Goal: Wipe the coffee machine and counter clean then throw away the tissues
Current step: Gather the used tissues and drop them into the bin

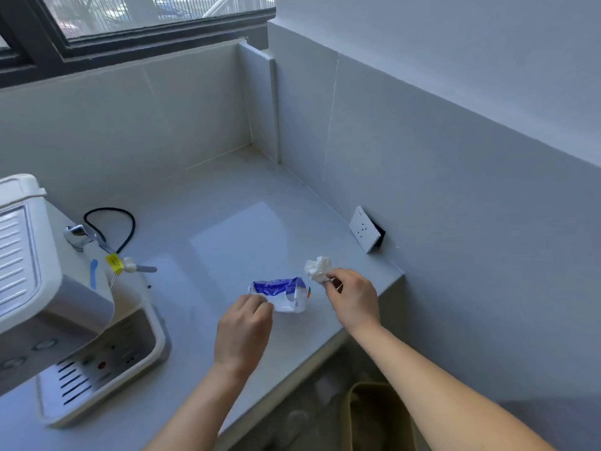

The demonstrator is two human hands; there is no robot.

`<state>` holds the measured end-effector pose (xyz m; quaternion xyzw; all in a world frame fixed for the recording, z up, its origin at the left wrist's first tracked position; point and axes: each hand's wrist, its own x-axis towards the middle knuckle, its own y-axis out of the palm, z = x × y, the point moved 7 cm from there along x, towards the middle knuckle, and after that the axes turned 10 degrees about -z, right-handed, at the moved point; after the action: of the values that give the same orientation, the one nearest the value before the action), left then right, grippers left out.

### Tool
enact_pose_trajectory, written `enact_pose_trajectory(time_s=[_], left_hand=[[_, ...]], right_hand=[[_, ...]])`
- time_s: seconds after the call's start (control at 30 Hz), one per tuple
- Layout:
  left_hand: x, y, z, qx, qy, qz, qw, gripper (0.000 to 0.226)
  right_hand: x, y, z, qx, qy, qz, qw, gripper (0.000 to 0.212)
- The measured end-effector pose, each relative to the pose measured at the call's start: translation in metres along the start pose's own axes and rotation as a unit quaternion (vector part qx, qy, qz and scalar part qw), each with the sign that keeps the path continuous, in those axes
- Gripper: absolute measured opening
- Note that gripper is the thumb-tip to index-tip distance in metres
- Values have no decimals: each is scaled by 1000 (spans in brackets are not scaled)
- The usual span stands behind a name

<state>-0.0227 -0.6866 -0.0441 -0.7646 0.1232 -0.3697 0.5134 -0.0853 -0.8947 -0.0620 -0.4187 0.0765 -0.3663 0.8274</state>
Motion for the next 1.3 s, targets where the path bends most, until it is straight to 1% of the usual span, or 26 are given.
enact_pose_trajectory(time_s=[0.07, 0.23, 0.4, 0.5, 0.6, 0.73, 0.87, 1.03, 1.1, 1.17, 1.2, 1.23, 1.3], left_hand=[[-13, -2, -19, 0, 14, -2, 1000, 29], [-47, -5, -74, 3, 19, 11, 1000, 32], [-80, -20, -134, -12, 44, 4, 999, 31], [-104, -23, -170, -43, 75, 12, 996, 28], [-126, -10, -192, -55, 83, 41, 994, 32], [-149, 24, -198, -50, 97, 93, 990, 37], [-172, 67, -195, -42, 93, 165, 981, 37], [-216, 130, -209, -54, 110, 262, 957, 32], [-234, 161, -215, -68, 105, 296, 947, 26], [-253, 191, -218, -74, 87, 333, 936, 8], [-264, 207, -215, -67, 73, 348, 932, 5], [-273, 223, -213, -64, 64, 352, 932, 13], [-288, 250, -213, -61, 70, 354, 930, 18]], right_hand=[[-17, -16, -17, 4, 5, -5, 1000, 9], [-57, -58, -64, 3, 3, -17, 1000, 8], [-92, -83, -107, 10, 7, -1, 1000, 7], [-114, -91, -136, 8, 30, 5, 1000, 6], [-136, -95, -165, -2, 64, 13, 998, 7], [-166, -94, -197, -20, 112, 20, 993, 6], [-196, -81, -231, -36, 168, 38, 984, 6], [-227, -49, -284, -62, 240, 72, 966, 7], [-236, -33, -307, -79, 254, 90, 960, 6], [-242, -17, -328, -96, 260, 107, 955, 7], [-244, -9, -338, -104, 261, 117, 953, 8], [-245, 0, -348, -113, 258, 127, 951, 9], [-246, 16, -367, -131, 254, 140, 948, 11]])
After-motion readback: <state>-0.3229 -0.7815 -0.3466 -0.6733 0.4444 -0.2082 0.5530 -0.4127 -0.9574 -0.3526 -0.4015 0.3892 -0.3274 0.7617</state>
